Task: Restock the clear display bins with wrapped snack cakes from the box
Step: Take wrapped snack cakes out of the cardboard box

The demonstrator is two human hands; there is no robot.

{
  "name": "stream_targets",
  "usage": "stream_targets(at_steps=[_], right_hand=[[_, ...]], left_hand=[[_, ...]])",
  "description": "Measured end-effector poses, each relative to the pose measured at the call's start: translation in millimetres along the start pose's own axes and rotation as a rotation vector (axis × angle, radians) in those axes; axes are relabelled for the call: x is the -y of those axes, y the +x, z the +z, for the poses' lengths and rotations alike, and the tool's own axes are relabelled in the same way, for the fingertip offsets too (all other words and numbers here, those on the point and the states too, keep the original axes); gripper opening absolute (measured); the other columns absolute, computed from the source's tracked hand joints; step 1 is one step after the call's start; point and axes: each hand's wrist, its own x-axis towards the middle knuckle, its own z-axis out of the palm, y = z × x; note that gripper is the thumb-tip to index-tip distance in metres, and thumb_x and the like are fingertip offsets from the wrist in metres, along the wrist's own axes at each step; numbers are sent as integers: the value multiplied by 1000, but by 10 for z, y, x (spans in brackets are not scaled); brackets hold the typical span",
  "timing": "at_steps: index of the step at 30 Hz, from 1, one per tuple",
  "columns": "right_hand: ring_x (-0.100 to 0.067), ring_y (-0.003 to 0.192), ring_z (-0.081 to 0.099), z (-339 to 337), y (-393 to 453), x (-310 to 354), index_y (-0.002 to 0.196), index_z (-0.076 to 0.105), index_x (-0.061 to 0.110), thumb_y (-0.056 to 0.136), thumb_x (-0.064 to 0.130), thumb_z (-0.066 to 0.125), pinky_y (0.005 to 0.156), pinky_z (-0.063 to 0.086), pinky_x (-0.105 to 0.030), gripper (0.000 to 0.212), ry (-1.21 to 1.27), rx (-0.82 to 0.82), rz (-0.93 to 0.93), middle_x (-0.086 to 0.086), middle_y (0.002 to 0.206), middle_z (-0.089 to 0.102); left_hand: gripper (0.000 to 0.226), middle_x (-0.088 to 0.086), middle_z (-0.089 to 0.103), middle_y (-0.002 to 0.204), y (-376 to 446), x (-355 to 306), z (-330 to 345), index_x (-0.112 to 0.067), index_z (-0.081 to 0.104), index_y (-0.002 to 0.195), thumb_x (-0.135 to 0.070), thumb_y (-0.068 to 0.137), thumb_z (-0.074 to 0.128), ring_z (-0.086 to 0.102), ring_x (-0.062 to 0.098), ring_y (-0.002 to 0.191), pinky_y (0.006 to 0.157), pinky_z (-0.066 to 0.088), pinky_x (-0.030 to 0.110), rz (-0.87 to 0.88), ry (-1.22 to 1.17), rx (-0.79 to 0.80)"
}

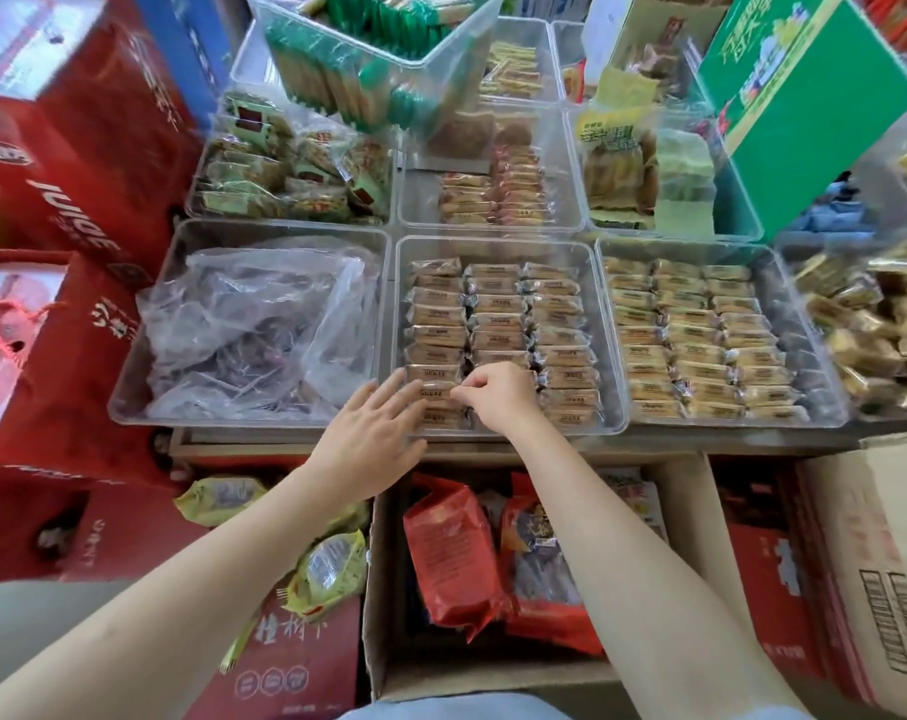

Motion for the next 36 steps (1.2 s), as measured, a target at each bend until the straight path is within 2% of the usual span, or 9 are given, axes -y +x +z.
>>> stream_targets(at_steps=[3,6,9,12,16,24,28,32,36], right_hand=[[-14,88,63,60,45,4,85,79,18,90,35,72,82,50,-30,18,-94,15,33,3,95,73],[-19,90,67,134,57,-1,84,77,19,91,38,69,78,54,-32,22,-239,11,10,2,94,73],[-18,90,64,77,4,-17,91,75,20,91,38,69,72,52,-31,19,-207,-27,-14,5,95,70],[-16,87,58,10,-92,-64,90,74,23,91,41,68,66,44,-29,18,-165,-125,-52,7,96,62],[-18,87,63,40,-186,-44,88,73,26,88,49,68,63,44,-28,24,-282,-13,-31,8,97,65],[-19,97,63,21,-269,115,100,72,26,88,43,69,70,44,-29,21,-361,-7,-99,6,110,64],[-19,82,67,-66,-197,183,98,72,21,88,52,68,67,51,-29,32,-520,92,39,4,89,69],[-28,92,67,0,-101,304,92,62,16,91,46,68,88,55,-45,30,-714,163,9,-2,96,67],[-27,91,68,3,-21,250,90,69,12,87,41,74,86,57,-42,29,-559,258,43,-1,92,68]], left_hand=[[68,1,7,169,70,-28,36,-18,19,161,-54,103,23,-7,18,156,126,-7,42,12,65,68],[77,4,18,168,163,-47,64,-14,28,158,-58,97,12,5,20,156,122,-12,41,43,106,84],[66,6,24,166,251,-52,-17,-13,33,157,-53,104,30,13,20,155,123,-10,39,51,166,133],[65,9,40,157,298,-53,-99,-10,47,148,-53,103,27,31,22,148,124,-6,36,95,180,161],[62,8,52,144,253,-78,-130,-11,57,136,-52,101,26,51,21,132,124,6,34,136,149,116],[57,4,26,165,196,-74,-166,-22,39,153,-49,102,39,25,18,151,124,-3,40,94,137,166],[56,1,22,167,240,-45,-190,-26,34,156,-48,104,35,22,16,152,125,-5,44,97,175,222],[61,3,13,169,200,-65,-146,-20,29,158,-48,104,33,14,18,155,125,1,50,76,210,241],[65,4,8,169,173,-39,-98,-17,27,158,-51,103,35,8,18,156,125,4,48,83,211,218]])
